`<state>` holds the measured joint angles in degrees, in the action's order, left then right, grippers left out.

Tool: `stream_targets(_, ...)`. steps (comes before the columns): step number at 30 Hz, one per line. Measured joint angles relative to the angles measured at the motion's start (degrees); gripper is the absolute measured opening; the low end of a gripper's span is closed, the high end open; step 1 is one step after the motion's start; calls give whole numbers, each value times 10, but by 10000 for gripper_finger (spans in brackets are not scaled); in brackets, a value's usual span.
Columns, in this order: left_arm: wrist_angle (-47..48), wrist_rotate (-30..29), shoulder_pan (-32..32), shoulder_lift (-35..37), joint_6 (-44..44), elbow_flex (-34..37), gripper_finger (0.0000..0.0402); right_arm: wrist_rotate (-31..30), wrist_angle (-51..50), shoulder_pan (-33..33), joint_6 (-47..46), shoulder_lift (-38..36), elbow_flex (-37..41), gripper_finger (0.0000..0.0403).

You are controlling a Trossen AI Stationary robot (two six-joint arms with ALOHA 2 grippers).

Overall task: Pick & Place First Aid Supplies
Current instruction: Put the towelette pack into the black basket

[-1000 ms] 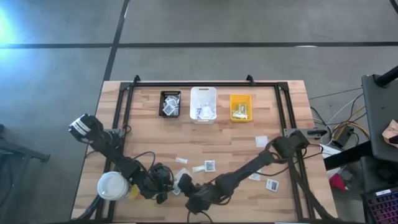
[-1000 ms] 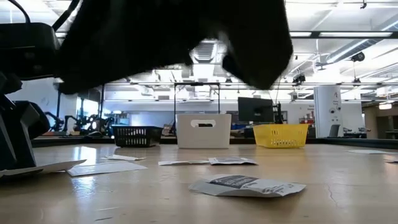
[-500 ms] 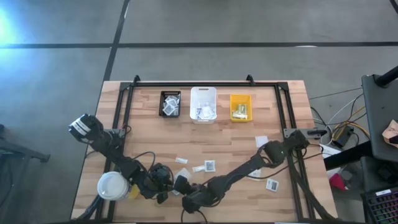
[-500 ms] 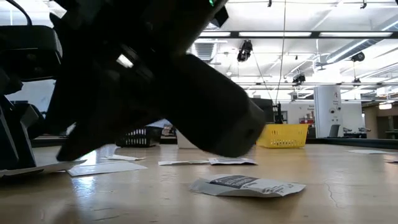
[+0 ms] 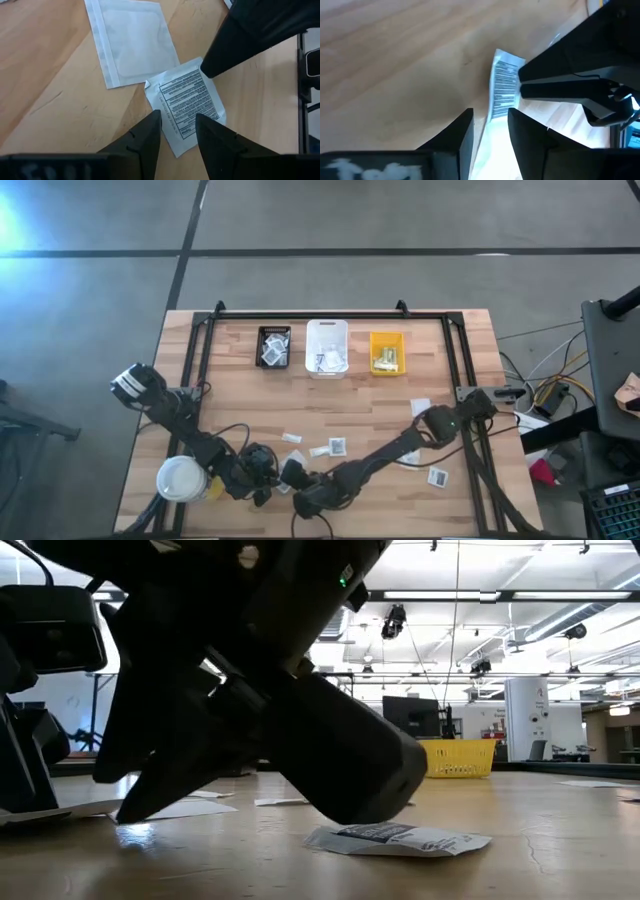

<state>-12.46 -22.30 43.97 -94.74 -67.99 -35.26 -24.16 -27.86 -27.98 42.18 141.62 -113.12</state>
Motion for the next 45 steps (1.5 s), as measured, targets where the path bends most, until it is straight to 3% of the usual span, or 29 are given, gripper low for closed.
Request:
stream_targets(13,-32,-8,-1,-1,-1,0,142,0,10,4,-2,0,0,92)
stream_targets(25,-44,-11,-2,-1,21,0,142,0,21,2,-4,0,0,11)
stream_targets(37,-40,-13,-2,47,111,0,142,-29,10,-11,-22,-5,0,8)
stream_targets(45,62,-59,-2,131,161,0,142,-30,-26,-15,-80,-36,-1,8)
